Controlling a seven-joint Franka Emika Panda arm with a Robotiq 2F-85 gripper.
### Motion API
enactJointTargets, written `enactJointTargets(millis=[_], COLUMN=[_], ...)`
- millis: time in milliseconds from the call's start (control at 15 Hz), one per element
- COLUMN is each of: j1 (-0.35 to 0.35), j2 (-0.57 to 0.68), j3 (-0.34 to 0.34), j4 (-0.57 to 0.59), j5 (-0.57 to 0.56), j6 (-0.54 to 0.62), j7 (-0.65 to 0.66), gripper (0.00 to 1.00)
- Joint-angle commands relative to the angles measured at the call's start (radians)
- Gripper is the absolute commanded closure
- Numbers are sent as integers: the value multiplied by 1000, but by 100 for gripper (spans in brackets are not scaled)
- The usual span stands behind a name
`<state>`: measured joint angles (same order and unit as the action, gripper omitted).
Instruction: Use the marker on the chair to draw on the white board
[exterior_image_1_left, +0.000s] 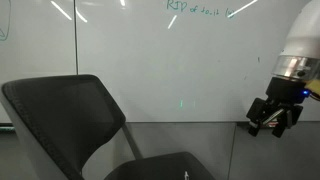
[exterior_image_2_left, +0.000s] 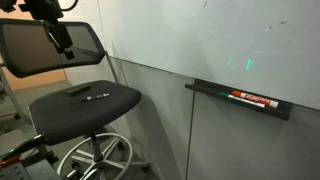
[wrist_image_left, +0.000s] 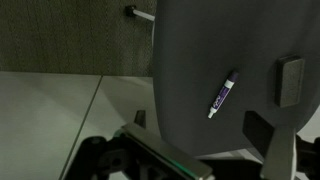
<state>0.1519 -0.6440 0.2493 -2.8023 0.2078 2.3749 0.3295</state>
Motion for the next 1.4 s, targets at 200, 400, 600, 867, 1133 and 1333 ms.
enactJointTargets(millis=[200,400,600,867,1133,1333], j1=[6,6,6,6,17,34], j2=[2,2,2,2,23,67], j3=[-8,-8,-8,-8,-6,4], j4=[1,1,1,1,5,15], j5=[-7,-7,-7,-7,0,6], j6=[-4,-4,-4,-4,23,55], j7=[4,4,4,4,-7,-13], gripper=[0,0,0,0,0,0])
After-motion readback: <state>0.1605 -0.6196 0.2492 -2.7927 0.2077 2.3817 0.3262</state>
